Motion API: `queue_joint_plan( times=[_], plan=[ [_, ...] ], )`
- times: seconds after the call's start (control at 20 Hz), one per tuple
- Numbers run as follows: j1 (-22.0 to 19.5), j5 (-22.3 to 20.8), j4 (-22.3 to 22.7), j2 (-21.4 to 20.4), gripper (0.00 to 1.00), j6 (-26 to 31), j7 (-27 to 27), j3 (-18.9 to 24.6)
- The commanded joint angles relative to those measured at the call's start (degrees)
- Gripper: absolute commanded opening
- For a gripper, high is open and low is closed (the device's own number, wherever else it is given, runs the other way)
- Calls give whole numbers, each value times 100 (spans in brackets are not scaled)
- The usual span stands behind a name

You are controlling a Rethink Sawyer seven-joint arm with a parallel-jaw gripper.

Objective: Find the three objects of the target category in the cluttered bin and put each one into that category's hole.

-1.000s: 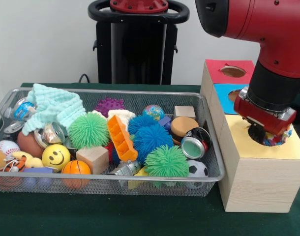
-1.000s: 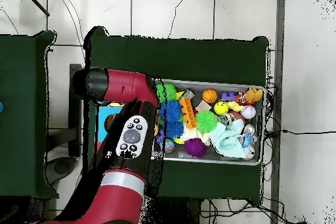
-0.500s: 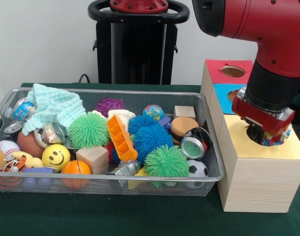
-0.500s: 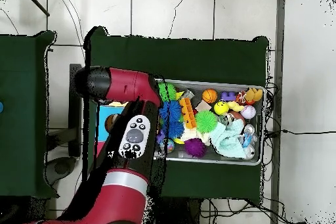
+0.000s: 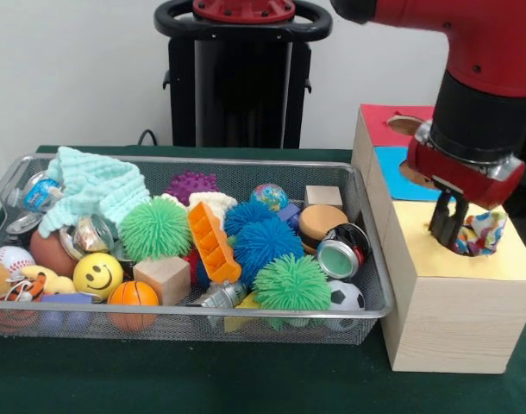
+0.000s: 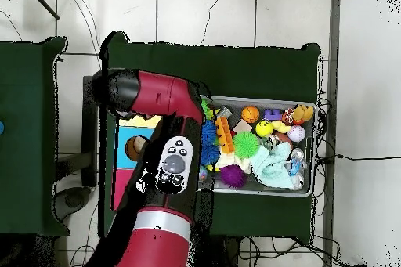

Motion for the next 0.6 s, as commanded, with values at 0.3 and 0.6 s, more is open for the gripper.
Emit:
queue_joint_plan(
  times=[0.3,0.6],
  plan=[
    [-635,-332,407,-289,0,405,-98,368],
    [-629,-377,416,-353,0,451,29,442]
  ],
)
